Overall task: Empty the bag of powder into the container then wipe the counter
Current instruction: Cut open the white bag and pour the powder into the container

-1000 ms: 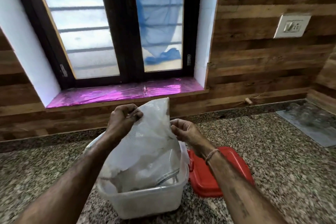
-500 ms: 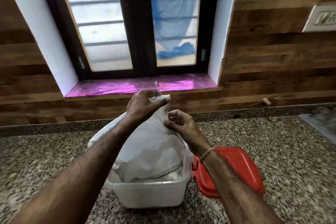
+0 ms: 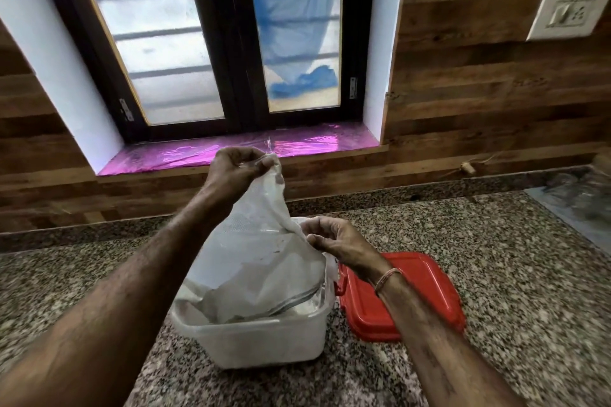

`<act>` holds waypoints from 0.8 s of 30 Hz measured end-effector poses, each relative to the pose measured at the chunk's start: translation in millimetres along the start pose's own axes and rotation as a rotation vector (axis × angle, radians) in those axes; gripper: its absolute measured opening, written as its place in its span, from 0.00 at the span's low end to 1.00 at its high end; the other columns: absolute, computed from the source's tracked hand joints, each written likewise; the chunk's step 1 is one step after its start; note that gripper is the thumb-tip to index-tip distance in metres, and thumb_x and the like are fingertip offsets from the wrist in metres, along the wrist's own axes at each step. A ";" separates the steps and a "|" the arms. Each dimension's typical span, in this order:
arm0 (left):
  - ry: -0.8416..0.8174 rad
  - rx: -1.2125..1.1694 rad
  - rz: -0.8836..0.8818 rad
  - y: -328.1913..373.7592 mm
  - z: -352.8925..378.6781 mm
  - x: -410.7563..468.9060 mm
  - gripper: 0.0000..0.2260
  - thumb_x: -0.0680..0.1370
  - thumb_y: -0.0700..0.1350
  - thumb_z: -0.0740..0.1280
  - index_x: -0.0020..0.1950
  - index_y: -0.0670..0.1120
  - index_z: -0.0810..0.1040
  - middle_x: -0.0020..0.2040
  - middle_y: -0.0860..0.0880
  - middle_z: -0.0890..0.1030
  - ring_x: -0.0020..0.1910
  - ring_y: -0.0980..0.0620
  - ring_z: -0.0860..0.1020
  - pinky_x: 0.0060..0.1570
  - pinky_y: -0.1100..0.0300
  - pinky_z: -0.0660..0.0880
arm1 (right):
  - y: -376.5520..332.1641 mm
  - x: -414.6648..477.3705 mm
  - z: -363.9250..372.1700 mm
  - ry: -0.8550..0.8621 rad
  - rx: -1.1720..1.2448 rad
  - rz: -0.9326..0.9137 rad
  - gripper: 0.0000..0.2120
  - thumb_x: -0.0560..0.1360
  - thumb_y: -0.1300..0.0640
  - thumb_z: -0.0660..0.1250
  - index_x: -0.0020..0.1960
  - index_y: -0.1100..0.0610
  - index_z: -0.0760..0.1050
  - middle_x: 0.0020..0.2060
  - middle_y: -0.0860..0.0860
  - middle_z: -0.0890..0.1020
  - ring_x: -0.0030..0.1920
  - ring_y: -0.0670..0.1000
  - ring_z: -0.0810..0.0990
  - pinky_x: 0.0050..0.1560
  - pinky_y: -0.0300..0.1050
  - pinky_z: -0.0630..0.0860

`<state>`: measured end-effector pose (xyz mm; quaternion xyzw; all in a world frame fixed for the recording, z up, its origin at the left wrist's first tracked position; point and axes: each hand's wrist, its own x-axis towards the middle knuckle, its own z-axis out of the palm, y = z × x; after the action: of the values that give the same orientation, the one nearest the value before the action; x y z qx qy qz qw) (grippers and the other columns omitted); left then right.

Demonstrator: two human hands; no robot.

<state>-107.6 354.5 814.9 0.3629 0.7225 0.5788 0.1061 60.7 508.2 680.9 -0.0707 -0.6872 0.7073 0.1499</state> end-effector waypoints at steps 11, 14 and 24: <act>0.142 -0.124 -0.035 -7.3 0.9 4.9 0.07 0.77 0.44 0.75 0.47 0.40 0.84 0.42 0.46 0.83 0.42 0.52 0.79 0.43 0.56 0.76 | 5.8 8.6 11.2 0.086 -0.121 0.083 0.15 0.72 0.62 0.78 0.58 0.62 0.84 0.54 0.58 0.88 0.57 0.58 0.86 0.60 0.57 0.83; 0.204 -0.163 -0.075 -7.1 -1.6 7.6 0.07 0.78 0.43 0.75 0.47 0.40 0.84 0.42 0.47 0.82 0.42 0.51 0.79 0.42 0.54 0.78 | 13.6 14.5 14.7 0.271 -0.487 0.089 0.14 0.65 0.53 0.82 0.48 0.56 0.87 0.46 0.50 0.89 0.49 0.51 0.87 0.51 0.50 0.83; 0.218 -0.113 -0.040 -15.2 -0.9 5.9 0.06 0.77 0.47 0.75 0.43 0.46 0.85 0.44 0.44 0.85 0.44 0.44 0.83 0.47 0.46 0.81 | 1.4 7.1 19.7 0.132 -0.425 0.094 0.19 0.72 0.42 0.77 0.55 0.53 0.85 0.51 0.52 0.88 0.51 0.52 0.87 0.54 0.53 0.84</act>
<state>-118.4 356.6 802.8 0.2766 0.7031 0.6524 0.0586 47.8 491.6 681.1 -0.1787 -0.8055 0.5465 0.1432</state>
